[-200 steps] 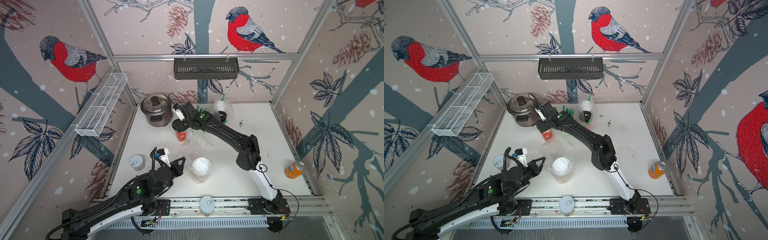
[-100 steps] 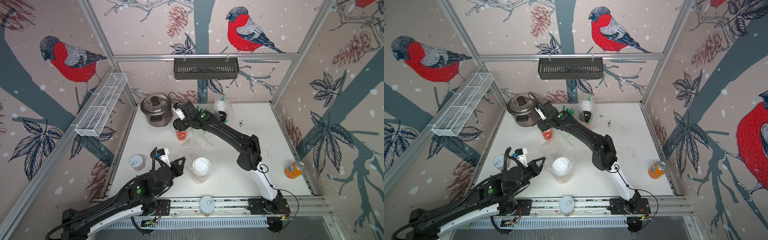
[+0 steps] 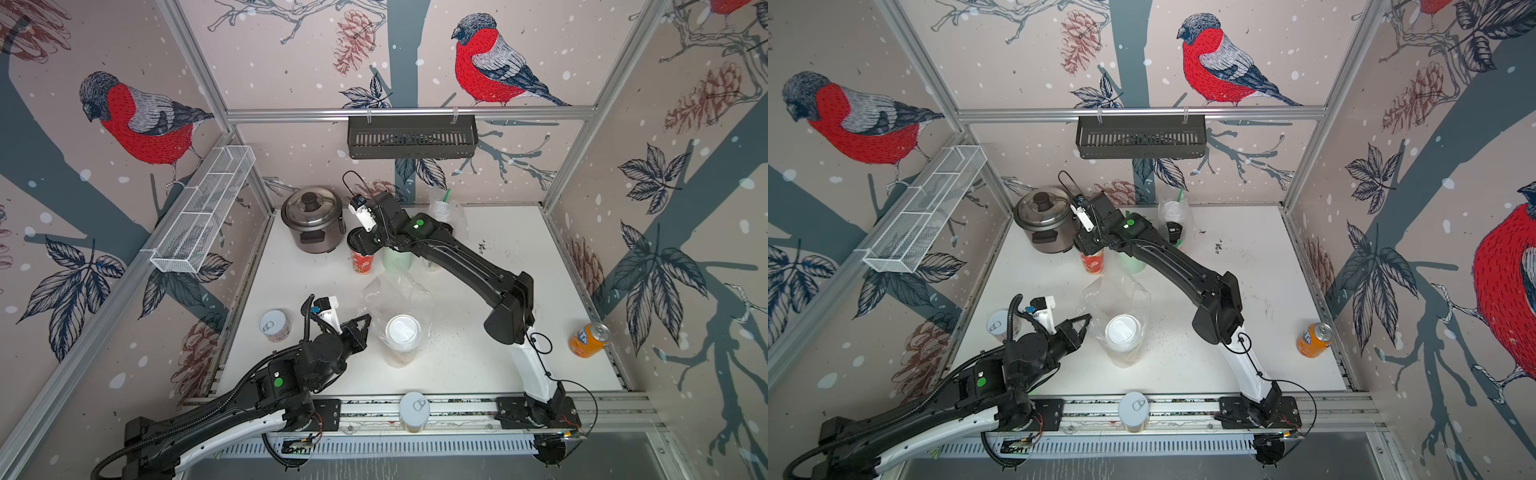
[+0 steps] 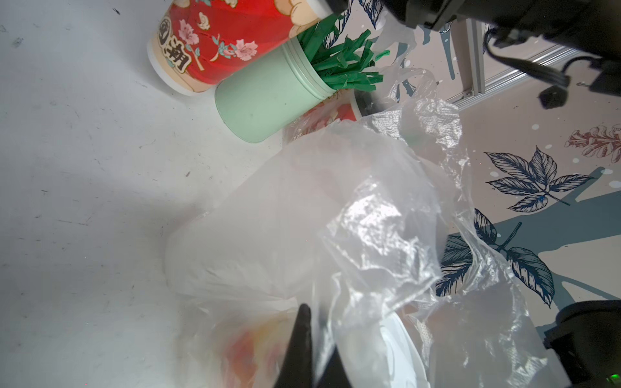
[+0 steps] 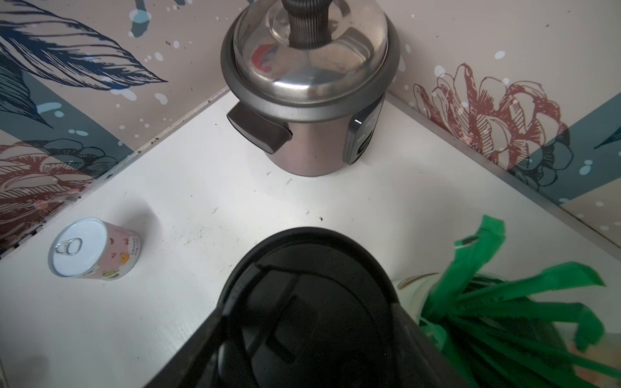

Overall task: Pack milk tea into plastic carrier bags
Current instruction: Pick up the milk tea cup at the center of the board.

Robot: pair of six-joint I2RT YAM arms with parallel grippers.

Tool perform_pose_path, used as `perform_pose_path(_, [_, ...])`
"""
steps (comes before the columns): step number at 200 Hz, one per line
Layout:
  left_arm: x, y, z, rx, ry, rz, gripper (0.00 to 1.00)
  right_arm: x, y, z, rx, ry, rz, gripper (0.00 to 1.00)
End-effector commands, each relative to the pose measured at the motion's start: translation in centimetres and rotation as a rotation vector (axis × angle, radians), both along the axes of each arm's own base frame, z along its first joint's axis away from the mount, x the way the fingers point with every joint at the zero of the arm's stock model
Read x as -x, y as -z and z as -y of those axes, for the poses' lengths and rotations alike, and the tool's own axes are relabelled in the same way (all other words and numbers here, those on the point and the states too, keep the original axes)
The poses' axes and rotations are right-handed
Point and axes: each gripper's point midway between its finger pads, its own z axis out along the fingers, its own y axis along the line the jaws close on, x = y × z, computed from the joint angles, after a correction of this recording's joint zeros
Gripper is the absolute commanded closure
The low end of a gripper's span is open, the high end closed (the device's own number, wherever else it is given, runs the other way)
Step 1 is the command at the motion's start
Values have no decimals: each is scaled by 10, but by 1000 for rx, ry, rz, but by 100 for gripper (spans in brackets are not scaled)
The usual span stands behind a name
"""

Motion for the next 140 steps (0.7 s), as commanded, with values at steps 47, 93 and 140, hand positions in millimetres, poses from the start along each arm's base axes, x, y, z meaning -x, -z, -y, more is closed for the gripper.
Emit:
perform_pose_path(47, [-6,-19,-1,-10,-17,77,100,64,-130,64,-142,-35,111,39])
perform_pose_path(93, [-7,-17,-1,-24,-20,78,100,123,-163,111,-192,-27,137,40])
perform_pose_path(140, [-10,-16,3,-46,-25,67,100,168,-169,139,-252,-40,116,41])
